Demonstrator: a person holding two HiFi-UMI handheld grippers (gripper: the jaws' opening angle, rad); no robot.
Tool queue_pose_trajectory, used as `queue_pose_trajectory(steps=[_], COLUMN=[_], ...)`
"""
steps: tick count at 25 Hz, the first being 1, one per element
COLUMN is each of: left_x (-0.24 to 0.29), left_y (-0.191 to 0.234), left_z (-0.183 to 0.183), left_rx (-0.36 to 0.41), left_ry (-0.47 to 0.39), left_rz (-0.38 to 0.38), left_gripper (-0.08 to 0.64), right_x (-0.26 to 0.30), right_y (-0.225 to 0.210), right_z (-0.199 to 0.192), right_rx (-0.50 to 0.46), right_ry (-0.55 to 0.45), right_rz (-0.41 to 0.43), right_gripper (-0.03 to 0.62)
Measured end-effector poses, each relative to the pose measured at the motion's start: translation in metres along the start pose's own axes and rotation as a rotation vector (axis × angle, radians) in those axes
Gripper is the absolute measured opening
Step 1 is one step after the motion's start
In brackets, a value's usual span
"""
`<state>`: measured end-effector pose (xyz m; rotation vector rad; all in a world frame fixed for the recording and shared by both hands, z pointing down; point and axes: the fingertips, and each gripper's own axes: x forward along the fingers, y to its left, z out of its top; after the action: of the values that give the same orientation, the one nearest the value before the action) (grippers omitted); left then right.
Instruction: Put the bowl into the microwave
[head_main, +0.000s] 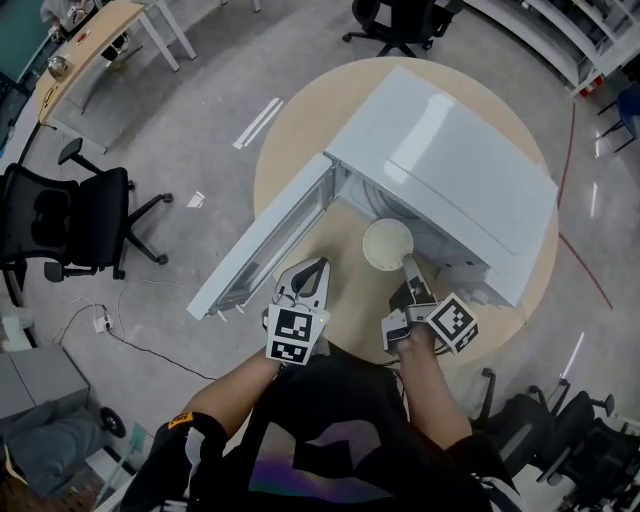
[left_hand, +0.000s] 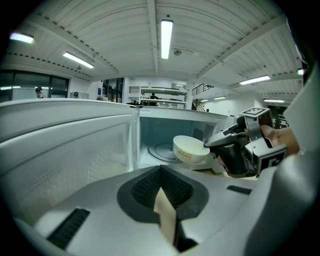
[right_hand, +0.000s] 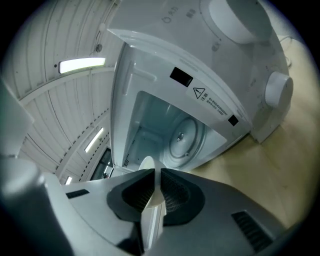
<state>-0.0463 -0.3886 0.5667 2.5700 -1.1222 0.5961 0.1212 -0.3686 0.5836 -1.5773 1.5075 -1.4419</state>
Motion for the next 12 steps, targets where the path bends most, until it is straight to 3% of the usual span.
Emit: queue_pose_trajectory(steps=[12], left_x=[0.046], left_y=[0.010], left_z=[0.024], left_rx=[0.080], left_ry=[0.042], left_rz=[-0.025], left_gripper=[0.046], right_x=[0.046], right_y=[-0.024], right_z=[0.043], right_rx=[0.118], right_ry=[-0.160], right_rz=[-0.023], right_gripper=[0.051])
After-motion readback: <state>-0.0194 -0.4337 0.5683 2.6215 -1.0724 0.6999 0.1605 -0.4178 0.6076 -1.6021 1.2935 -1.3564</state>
